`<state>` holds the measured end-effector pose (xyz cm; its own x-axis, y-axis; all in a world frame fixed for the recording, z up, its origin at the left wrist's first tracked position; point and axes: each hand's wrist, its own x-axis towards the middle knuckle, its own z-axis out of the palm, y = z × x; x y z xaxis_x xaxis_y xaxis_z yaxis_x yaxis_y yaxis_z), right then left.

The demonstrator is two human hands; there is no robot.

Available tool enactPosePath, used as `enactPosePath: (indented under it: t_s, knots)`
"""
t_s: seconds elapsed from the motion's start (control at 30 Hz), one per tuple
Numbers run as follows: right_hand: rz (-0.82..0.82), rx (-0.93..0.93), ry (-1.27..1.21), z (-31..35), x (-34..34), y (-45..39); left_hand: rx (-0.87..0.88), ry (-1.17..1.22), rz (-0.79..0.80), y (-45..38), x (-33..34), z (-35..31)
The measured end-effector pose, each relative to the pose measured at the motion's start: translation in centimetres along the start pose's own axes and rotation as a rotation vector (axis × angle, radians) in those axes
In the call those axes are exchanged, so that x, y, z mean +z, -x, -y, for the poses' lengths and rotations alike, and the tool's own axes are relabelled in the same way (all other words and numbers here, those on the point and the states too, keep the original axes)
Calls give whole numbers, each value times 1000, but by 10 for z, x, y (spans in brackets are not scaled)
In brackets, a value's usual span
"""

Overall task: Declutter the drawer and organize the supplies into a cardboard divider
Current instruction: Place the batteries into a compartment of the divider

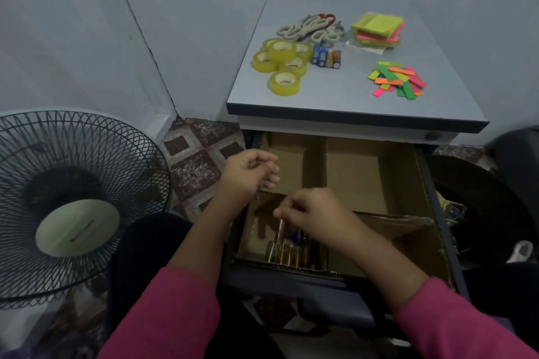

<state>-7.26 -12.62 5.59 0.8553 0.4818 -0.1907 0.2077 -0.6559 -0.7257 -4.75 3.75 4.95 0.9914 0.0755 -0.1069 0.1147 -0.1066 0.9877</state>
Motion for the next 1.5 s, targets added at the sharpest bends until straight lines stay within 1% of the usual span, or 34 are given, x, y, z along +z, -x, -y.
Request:
enactPosePath:
  t_s: [0.07,0.13,0.27,0.37,0.57,0.97,1.23,1.4,1.5]
  knots:
    - [38,38,170,3,16,-16,-27,44,-17,-5,4,2]
    - [63,56,255,2,29,-30,-28,69,-26,-7,5,5]
    - [180,91,234,-1,44,-49,-25,125,-40,-7,3,10]
    - [203,101,249,-6,52,-52,-29,142,-39,-8,2,11]
    - [299,153,310,-17,56,-51,-46,145,-31,-8,3,11]
    - [270,79,330,-12,55,-46,-35,127,-25,-7,3,11]
    - [260,76,263,-8,48,-41,-25,113,-25,-7,3,12]
    - [212,58,235,-1,38,-36,-16,105,-31,-7,2,13]
    - [144,61,198,3,22,-25,-22,108,-35,-7,3,12]
